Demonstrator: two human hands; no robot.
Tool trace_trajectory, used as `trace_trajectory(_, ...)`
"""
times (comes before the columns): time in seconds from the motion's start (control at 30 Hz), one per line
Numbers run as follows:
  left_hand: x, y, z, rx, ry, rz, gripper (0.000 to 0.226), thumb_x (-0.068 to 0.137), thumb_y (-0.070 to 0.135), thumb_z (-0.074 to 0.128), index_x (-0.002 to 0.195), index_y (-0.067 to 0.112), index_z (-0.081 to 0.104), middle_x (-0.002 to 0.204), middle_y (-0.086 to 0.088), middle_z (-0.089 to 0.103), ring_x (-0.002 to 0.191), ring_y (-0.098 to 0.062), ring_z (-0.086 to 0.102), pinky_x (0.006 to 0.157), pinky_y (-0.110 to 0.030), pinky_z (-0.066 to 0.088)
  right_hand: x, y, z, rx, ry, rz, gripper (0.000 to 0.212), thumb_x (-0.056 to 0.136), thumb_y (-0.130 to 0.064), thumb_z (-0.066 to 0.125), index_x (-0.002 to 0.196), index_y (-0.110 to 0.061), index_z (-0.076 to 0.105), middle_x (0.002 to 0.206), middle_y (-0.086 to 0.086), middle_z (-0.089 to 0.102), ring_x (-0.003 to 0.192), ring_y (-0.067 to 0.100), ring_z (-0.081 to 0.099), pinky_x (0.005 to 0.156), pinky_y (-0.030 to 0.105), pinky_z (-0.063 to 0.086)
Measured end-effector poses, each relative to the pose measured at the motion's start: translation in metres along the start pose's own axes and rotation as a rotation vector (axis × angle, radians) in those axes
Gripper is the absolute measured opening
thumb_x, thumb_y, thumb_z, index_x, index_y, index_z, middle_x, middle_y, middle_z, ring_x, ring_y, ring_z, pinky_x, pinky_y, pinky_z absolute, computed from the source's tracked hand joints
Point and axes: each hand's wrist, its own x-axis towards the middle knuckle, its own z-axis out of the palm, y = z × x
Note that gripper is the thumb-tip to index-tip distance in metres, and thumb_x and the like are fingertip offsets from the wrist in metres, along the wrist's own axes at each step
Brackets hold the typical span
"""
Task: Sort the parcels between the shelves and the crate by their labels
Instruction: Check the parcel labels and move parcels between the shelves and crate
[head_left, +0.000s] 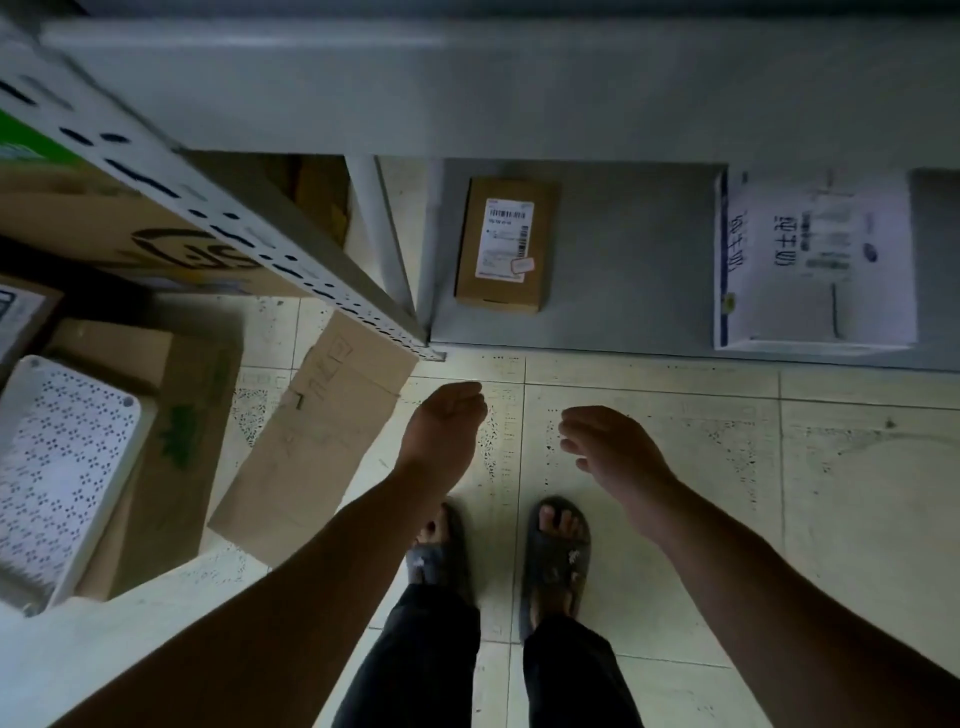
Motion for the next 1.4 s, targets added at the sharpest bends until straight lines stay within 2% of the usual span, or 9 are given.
trace_trajectory(0.1, 0.036, 0.003, 0.001, 0.072, 0.027, 0.035, 0.042, 0.094, 0.010, 0.055, 0.135, 0.014, 0.051, 0.135, -0.001, 0.057, 0.113, -0.015, 0.056, 0.082, -0.019, 0.042, 0.027, -0.001, 0.008, -0.012, -0.001, 0.014, 0.032, 0.098, -0.024, 0.052, 0.124, -0.007, 0.059, 0.129, 0.009, 0.062, 0.119, 0.027, 0.057, 0.105, 0.049, 0.044)
trace_trajectory(0.23, 0.084, 0.014, 0.004, 0.085, 0.020, 0.071, 0.053, 0.093, 0.015, 0.058, 0.143, 0.014, 0.042, 0.146, -0.007, 0.046, 0.088, -0.009, 0.055, 0.064, -0.013, 0.040, 0.065, -0.011, 0.014, -0.002, 0.059, -0.008, 0.010, 0.093, -0.025, 0.055, 0.084, -0.026, 0.059, 0.086, -0.009, 0.058, 0.102, 0.021, 0.060, 0.099, 0.049, 0.047)
trace_trajectory(0.37, 0.121, 0.024, 0.006, 0.157, -0.039, 0.084, 0.056, 0.091, 0.019, 0.061, 0.142, 0.015, 0.038, 0.139, -0.004, 0.047, 0.120, -0.027, 0.051, 0.093, -0.032, 0.044, 0.103, -0.017, 0.026, 0.069, 0.131, -0.020, 0.007, 0.091, -0.023, 0.057, 0.096, -0.027, 0.059, 0.093, -0.006, 0.059, 0.105, 0.027, 0.061, 0.095, 0.050, 0.050)
trace_trajectory(0.47, 0.146, 0.029, 0.005, 0.118, -0.036, 0.117, 0.051, 0.093, 0.015, 0.059, 0.140, 0.016, 0.040, 0.116, 0.005, 0.043, 0.117, -0.019, 0.046, 0.090, -0.027, 0.032, 0.126, -0.024, 0.030, 0.055, 0.144, -0.027, 0.011, 0.092, -0.025, 0.055, 0.083, -0.029, 0.050, 0.087, -0.009, 0.053, 0.099, 0.024, 0.056, 0.082, 0.037, 0.045)
trace_trajectory(0.6, 0.181, 0.033, 0.004, 0.167, -0.019, 0.184, 0.048, 0.094, 0.020, 0.059, 0.139, 0.017, 0.042, 0.115, 0.006, 0.045, 0.115, -0.014, 0.046, 0.094, -0.026, 0.035, 0.156, -0.035, 0.032, 0.047, 0.154, -0.010, 0.053, 0.097, -0.026, 0.051, 0.148, -0.024, 0.036, 0.152, 0.000, 0.041, 0.135, 0.024, 0.041, 0.094, 0.030, 0.035)
trace_trajectory(0.83, 0.217, 0.027, 0.010, 0.193, -0.027, 0.161, 0.048, 0.092, 0.022, 0.059, 0.138, 0.017, 0.047, 0.135, -0.007, 0.054, 0.120, -0.028, 0.051, 0.103, -0.037, 0.040, 0.188, -0.048, 0.041, 0.031, 0.184, -0.128, 0.034, 0.094, -0.021, 0.049, 0.128, -0.028, 0.050, 0.111, -0.003, 0.060, 0.079, 0.012, 0.053, 0.069, 0.027, 0.039)
trace_trajectory(1.1, 0.199, -0.002, 0.014, 0.142, -0.012, 0.080, 0.018, 0.091, 0.014, 0.057, 0.108, 0.013, 0.053, 0.089, -0.001, 0.052, 0.072, -0.011, 0.046, 0.058, -0.024, 0.034, 0.172, -0.016, 0.047, 0.117, 0.204, -0.095, 0.035, 0.089, -0.019, 0.053, 0.122, -0.027, 0.059, 0.112, -0.006, 0.064, 0.080, 0.007, 0.054, 0.063, 0.023, 0.038)
trace_trajectory(1.27, 0.176, -0.034, 0.016, 0.098, -0.016, -0.018, 0.024, 0.092, 0.012, 0.055, 0.112, 0.022, 0.063, 0.072, 0.002, 0.053, 0.056, -0.010, 0.040, 0.042, -0.014, 0.031, 0.142, 0.014, 0.046, 0.155, 0.233, 0.023, 0.040, 0.091, -0.022, 0.054, 0.130, -0.026, 0.056, 0.135, -0.005, 0.059, 0.116, 0.022, 0.058, 0.096, 0.039, 0.048)
trace_trajectory(1.4, 0.156, -0.053, 0.016, 0.010, 0.017, -0.053, 0.033, 0.092, 0.023, 0.062, 0.123, 0.030, 0.056, 0.121, -0.003, 0.063, 0.086, -0.014, 0.062, 0.065, -0.018, 0.051, 0.119, 0.033, 0.045, 0.176, 0.236, 0.069, 0.036, 0.094, -0.013, 0.049, 0.127, -0.021, 0.061, 0.129, 0.005, 0.063, 0.098, 0.021, 0.065, 0.071, 0.032, 0.053)
